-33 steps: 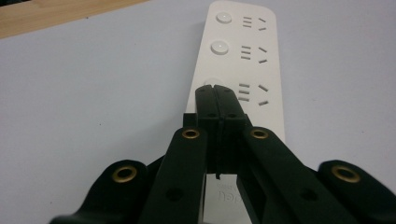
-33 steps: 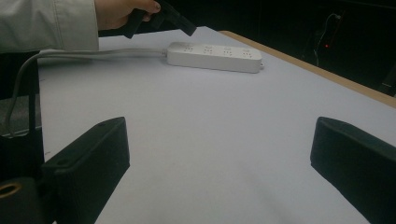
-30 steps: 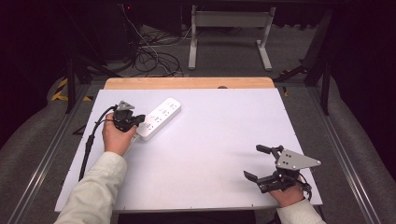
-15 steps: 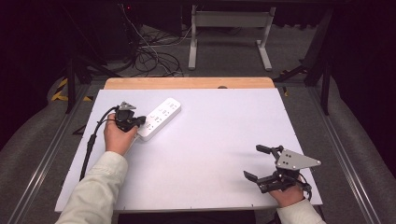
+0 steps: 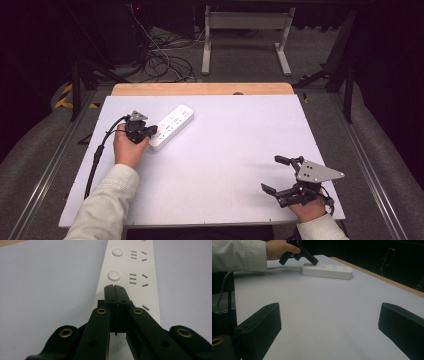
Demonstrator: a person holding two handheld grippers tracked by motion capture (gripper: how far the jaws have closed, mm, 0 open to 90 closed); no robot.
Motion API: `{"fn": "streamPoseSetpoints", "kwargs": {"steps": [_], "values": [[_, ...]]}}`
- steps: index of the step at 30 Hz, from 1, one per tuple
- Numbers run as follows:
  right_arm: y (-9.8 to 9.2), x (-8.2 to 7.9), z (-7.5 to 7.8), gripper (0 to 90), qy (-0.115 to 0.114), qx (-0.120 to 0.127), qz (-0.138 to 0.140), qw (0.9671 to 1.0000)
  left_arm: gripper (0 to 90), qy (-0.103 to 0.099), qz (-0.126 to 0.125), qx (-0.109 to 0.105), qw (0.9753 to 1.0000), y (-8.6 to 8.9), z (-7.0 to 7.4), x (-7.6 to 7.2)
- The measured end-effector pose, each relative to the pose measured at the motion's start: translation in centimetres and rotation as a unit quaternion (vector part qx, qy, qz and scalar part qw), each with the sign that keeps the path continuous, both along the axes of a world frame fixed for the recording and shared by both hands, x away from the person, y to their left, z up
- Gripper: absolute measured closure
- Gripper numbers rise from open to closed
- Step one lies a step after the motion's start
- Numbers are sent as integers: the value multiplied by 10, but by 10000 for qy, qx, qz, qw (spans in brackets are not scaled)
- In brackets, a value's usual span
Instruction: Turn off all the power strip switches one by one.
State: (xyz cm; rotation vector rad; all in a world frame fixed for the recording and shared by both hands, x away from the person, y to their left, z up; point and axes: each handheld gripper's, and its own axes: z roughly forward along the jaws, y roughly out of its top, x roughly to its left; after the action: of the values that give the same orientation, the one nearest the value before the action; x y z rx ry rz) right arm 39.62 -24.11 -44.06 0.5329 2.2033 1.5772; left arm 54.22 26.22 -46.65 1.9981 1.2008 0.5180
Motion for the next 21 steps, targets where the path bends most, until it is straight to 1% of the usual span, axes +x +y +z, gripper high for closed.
{"fn": "streamPoseSetpoints", "kwargs": {"steps": [2,4,5,8,14,16,17,18,19,21], "values": [[0,0,0,50,2,6,2,10000,900,4,14,-50,10000,0,-1,-1],[0,0,0,50,3,5,8,10000,900,-30,19,-28,10000,0,-1,-1],[0,0,0,50,-1,3,17,10000,900,-78,34,-15,10000,0,-2,-1],[0,-1,0,50,0,3,18,10000,900,-93,36,-18,9999,0,-2,-2],[1,-1,0,50,-3,-2,13,10000,900,-71,84,4,9999,-2,-2,-2],[1,-1,0,50,4,0,15,10000,900,-28,58,-70,10000,1,-2,-1],[1,-1,0,50,4,0,15,10000,900,-28,58,-70,10000,1,-2,-1],[1,-2,0,50,2,-10,25,10000,900,-39,46,-61,10000,0,-2,-1],[1,-2,0,50,-1,-13,30,10000,900,-175,54,117,9998,-3,-3,-2],[1,-2,0,50,6,-12,33,10000,900,-178,82,159,9997,-4,-4,-2]]}}
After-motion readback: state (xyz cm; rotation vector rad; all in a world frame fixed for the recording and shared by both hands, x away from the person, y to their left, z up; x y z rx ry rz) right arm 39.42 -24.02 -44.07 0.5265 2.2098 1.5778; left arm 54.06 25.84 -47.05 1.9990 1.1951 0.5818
